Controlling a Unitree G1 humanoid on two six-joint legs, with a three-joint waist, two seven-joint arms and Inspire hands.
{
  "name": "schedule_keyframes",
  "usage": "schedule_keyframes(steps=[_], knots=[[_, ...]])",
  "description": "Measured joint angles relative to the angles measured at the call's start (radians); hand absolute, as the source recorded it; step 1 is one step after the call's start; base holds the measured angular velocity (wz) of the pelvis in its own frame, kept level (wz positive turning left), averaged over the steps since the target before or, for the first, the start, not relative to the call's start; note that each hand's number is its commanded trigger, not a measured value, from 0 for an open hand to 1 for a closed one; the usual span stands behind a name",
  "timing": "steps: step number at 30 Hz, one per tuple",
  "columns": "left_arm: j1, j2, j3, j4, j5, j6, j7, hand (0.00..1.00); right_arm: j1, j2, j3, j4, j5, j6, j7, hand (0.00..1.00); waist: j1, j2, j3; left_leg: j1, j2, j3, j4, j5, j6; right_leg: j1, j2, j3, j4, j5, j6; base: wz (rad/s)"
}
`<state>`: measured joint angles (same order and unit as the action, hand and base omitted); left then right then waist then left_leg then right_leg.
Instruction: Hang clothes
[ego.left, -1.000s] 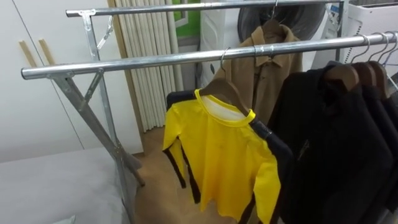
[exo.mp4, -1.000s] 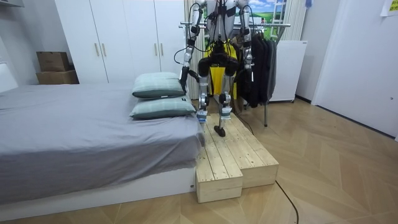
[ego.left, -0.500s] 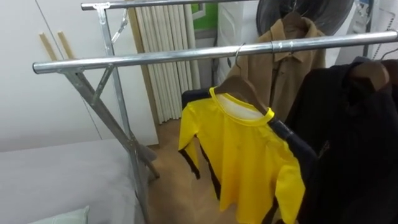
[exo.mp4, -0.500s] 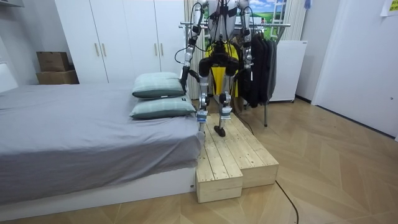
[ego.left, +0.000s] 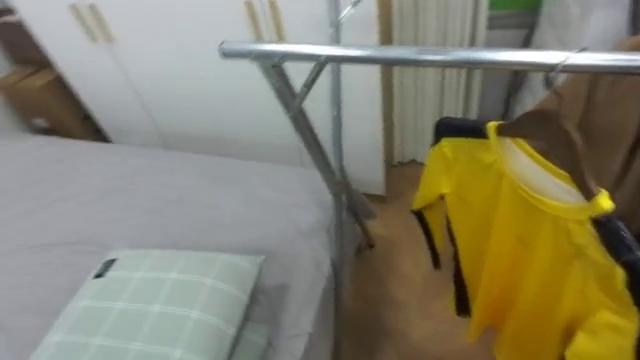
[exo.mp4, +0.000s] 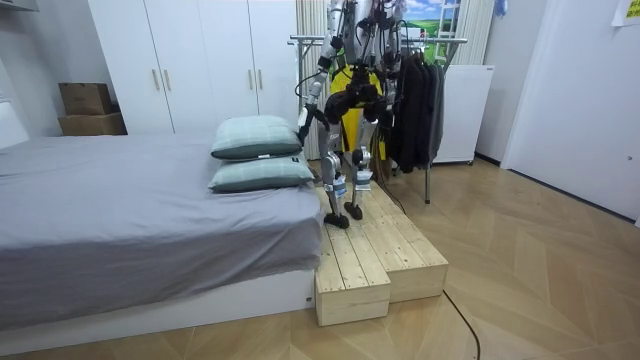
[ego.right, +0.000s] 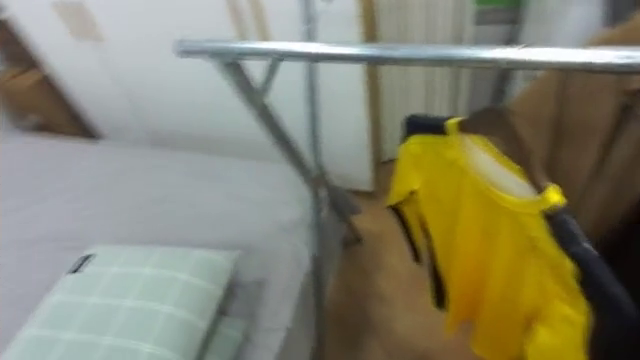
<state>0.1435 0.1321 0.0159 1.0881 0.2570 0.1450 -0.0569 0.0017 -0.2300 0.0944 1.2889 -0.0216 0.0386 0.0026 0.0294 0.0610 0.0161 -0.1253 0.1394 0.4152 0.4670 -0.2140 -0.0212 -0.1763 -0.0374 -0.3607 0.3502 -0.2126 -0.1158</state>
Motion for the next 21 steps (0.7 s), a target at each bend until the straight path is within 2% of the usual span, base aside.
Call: schedule_keyframes(steps=[1,2,3,4,6,7,8,9,10,11,12,13,15,16,17,18,19,20,21], knots=[[0.0,0.003,0.0,0.0,0.0,-0.002,0.0,0.0,0.001,-0.002,0.0,0.0,-0.005,0.002,0.0,0.0,0.001,-0.001,-0.0003,0.007,0.008,0.02,0.013,-0.01,0.002,0.002,-0.008,-0.022,0.011,-0.012,0.002,1.4],[0.008,0.005,0.003,0.002,-0.002,-0.006,0.0,0.0,0.005,-0.006,-0.002,0.0,-0.007,0.006,0.0,0.0,0.001,0.0,-0.0007,0.026,0.016,0.045,0.019,-0.024,0.0,0.013,-0.026,-0.076,0.026,-0.03,0.01,1.39],[0.023,0.005,0.003,0.003,-0.002,-0.007,0.0,0.0,0.017,-0.007,-0.013,0.0,-0.005,0.006,0.001,0.0,0.0,-0.003,-0.001,0.041,0.021,0.051,0.018,-0.039,0.009,0.027,-0.041,-0.127,0.039,-0.046,0.02,1.42],[0.025,0.005,0.006,0.003,-0.001,-0.007,0.0,0.0,0.022,-0.006,-0.02,0.0,-0.002,0.006,0.001,0.0,0.001,-0.007,-0.0006,0.047,0.02,0.05,0.017,-0.045,0.009,0.031,-0.047,-0.138,0.051,-0.056,0.03,1.26],[0.05,0.001,0.017,0.001,-0.001,-0.006,0.0,0.0,0.025,-0.005,-0.017,0.0,0.004,0.012,-0.002,0.0,0.026,-0.02,-0.0036,0.076,0.011,0.052,-0.01,-0.086,0.009,0.033,-0.068,-0.19,0.09,-0.084,0.066,0.81],[0.058,0.0,0.016,0.001,-0.002,-0.005,0.0,0.0,0.027,-0.006,-0.018,0.0,0.006,0.015,-0.002,0.0,0.03,-0.022,-0.0046,0.085,0.007,0.052,-0.025,-0.097,0.007,0.037,-0.069,-0.203,0.091,-0.087,0.071,0.61],[0.078,-0.001,0.02,0.002,-0.005,-0.005,-0.001,0.0,0.031,-0.002,-0.018,-0.001,0.012,0.023,-0.003,0.0,0.04,-0.034,-0.0066,0.093,0.002,0.05,-0.044,-0.111,0.005,0.045,-0.078,-0.227,0.092,-0.089,0.075,0.56],[0.098,-0.003,0.02,0.007,-0.008,-0.005,0.0,0.0,0.038,-0.001,-0.02,-0.001,0.018,0.029,-0.003,0.0,0.051,-0.044,-0.0079,0.104,-0.008,0.048,-0.068,-0.115,0.008,0.059,-0.091,-0.246,0.097,-0.092,0.091,0.5],[0.107,-0.005,0.02,0.012,-0.01,-0.004,-0.001,0.0,0.044,-0.001,-0.02,-0.002,0.019,0.029,-0.004,0.0,0.055,-0.047,-0.0152,0.108,-0.013,0.047,-0.077,-0.116,0.01,0.063,-0.098,-0.255,0.098,-0.09,0.102,0.47],[0.117,-0.011,0.02,0.024,-0.01,0.001,-0.001,0.0,0.05,-0.004,-0.02,-0.002,0.02,0.035,-0.007,0.0,0.056,-0.045,-0.0247,0.115,-0.009,0.037,-0.095,-0.117,0.012,0.076,-0.106,-0.268,0.103,-0.081,0.143,0.53],[0.113,-0.015,0.023,0.041,-0.011,0.002,-0.003,0.0,0.047,-0.008,-0.02,-0.005,0.023,0.049,-0.011,0.0,0.056,-0.04,-0.0289,0.117,-0.013,0.016,-0.103,-0.118,0.013,0.078,-0.121,-0.257,0.133,-0.063,0.151,0.63],[0.112,-0.014,0.025,0.045,-0.012,0.002,-0.004,0.0,0.047,-0.008,-0.022,-0.006,0.027,0.052,-0.012,0.0,0.053,-0.042,-0.0276,0.119,-0.016,0.007,-0.101,-0.118,0.013,0.078,-0.128,-0.242,0.148,-0.06,0.147,0.87],[0.095,-0.012,0.034,0.064,-0.025,-0.002,-0.004,0.0,0.051,-0.009,-0.028,-0.007,0.047,0.062,-0.019,0.0,0.033,-0.043,-0.0274,0.124,-0.038,-0.046,-0.085,-0.116,0.025,0.114,-0.15,-0.248,0.17,-0.062,0.151,0.89],[0.091,-0.012,0.038,0.069,-0.028,-0.002,-0.005,0.0,0.051,-0.01,-0.028,-0.005,0.047,0.065,-0.026,0.0,0.033,-0.042,-0.0266,0.127,-0.046,-0.063,-0.085,-0.117,0.028,0.126,-0.153,-0.248,0.174,-0.063,0.153,0.72],[0.086,-0.011,0.042,0.073,-0.029,-0.001,-0.005,0.0,0.055,-0.009,-0.029,-0.004,0.048,0.065,-0.036,0.0,0.028,-0.033,-0.0214,0.126,-0.061,-0.108,-0.083,-0.117,0.039,0.143,-0.155,-0.226,0.174,-0.061,0.158,0.92],[0.082,-0.008,0.046,0.076,-0.032,-0.001,-0.005,0.0,0.059,-0.007,-0.03,-0.005,0.049,0.066,-0.039,0.0,0.008,-0.041,-0.0227,0.112,-0.078,-0.163,-0.069,-0.113,0.053,0.15,-0.152,-0.151,0.179,-0.055,0.169,1.13],[0.079,-0.004,0.05,0.076,-0.033,-0.001,-0.005,0.0,0.063,-0.004,-0.031,-0.005,0.05,0.067,-0.043,0.0,-0.003,-0.04,-0.0186,0.104,-0.088,-0.187,-0.064,-0.11,0.06,0.153,-0.146,-0.099,0.179,-0.055,0.17,1.34],[0.07,0.001,0.058,0.073,-0.035,-0.001,-0.005,0.0,0.072,0.002,-0.036,-0.004,0.05,0.073,-0.043,0.0,-0.011,-0.05,-0.0167,0.095,-0.107,-0.23,-0.056,-0.105,0.072,0.16,-0.134,-0.021,0.18,-0.055,0.171,1.25],[0.057,0.005,0.057,0.07,-0.058,-0.003,-0.005,0.0,0.074,0.004,-0.041,-0.003,0.046,0.078,-0.043,0.0,-0.016,-0.051,-0.0157,0.088,-0.124,-0.275,-0.05,-0.098,0.082,0.167,-0.124,0.031,0.178,-0.054,0.17,1.15]])
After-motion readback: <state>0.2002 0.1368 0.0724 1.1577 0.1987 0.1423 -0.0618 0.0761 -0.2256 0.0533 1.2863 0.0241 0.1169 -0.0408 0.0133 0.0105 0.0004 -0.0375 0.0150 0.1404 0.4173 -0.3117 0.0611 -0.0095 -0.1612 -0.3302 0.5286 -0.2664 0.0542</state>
